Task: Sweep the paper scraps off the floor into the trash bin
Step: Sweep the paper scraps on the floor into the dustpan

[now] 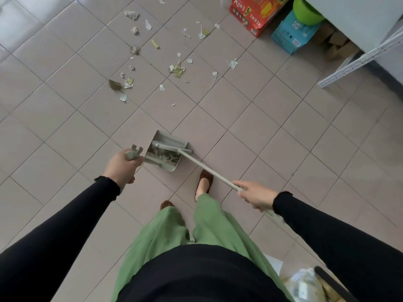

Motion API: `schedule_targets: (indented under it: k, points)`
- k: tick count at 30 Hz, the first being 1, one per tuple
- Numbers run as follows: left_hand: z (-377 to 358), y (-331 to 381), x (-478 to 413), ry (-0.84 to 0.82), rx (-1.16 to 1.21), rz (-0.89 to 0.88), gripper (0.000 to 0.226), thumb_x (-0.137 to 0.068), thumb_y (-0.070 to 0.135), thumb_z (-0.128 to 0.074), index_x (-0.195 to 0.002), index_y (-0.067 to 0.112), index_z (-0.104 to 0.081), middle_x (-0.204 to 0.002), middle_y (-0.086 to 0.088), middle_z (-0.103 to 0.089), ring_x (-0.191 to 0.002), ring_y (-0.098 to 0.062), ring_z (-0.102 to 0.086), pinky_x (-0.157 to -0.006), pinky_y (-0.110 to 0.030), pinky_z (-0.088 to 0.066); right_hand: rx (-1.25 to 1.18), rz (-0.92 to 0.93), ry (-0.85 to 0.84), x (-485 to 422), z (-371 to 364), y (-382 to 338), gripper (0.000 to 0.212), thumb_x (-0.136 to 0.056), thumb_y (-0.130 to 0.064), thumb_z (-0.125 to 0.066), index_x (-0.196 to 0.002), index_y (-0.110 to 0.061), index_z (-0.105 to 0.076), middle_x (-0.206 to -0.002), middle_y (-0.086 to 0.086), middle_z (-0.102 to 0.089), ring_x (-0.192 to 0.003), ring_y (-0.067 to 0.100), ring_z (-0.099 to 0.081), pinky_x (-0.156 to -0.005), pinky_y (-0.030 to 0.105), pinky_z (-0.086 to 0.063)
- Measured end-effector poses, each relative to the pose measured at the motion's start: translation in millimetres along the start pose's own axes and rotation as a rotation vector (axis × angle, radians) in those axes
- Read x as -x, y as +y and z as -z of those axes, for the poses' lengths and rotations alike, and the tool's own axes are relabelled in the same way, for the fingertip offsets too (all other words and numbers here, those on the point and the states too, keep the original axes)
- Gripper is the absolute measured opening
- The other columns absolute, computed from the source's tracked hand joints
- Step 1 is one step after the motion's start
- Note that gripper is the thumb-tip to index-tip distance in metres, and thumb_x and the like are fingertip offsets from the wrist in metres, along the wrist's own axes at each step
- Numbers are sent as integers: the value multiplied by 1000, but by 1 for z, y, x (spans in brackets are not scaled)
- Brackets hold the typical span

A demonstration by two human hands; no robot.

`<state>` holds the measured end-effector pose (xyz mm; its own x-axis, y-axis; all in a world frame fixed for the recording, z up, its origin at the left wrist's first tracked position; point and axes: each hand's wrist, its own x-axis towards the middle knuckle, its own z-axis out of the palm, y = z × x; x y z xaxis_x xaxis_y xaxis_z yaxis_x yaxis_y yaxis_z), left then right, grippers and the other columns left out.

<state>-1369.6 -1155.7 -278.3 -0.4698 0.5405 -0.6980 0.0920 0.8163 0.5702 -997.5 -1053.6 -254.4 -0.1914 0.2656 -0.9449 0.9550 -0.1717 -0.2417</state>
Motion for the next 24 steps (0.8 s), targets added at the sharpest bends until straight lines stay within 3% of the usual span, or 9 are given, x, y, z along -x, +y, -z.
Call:
schedule_targets:
  k: [4, 13, 24]
  points:
    - [-8, 20, -14, -12, -15, -34, 4, -95, 20, -60, -93, 22, -63, -85, -12, -54, -49, -20, -42, -46, -27, -39, -94, 2, 54, 8, 22, 26, 54, -100, -21, -37, -153, -37, -35, -72, -1, -49, -50, 12, -39, -39, 24, -36]
    - [-44, 110, -59, -2, -15, -94, 14, -93, 17, -60, -105, 11, -64, -74, -6, -48, -47, -21, -41, -47, -26, -39, -292, 17, 163, -23, 106, 21, 55, -102, -22, -40, -154, -36, -31, -75, 0, -49, -49, 12, -39, -42, 25, -36]
    - [-60, 239, -146, -118, -148, -196, 17, -94, 19, -58, -109, 13, -63, -65, -5, -46, -49, -22, -44, -48, -29, -43, -539, -24, 332, -79, 214, -33, 49, -100, -16, -41, -148, -24, -37, -78, 6, -48, -49, 14, -39, -40, 24, -36]
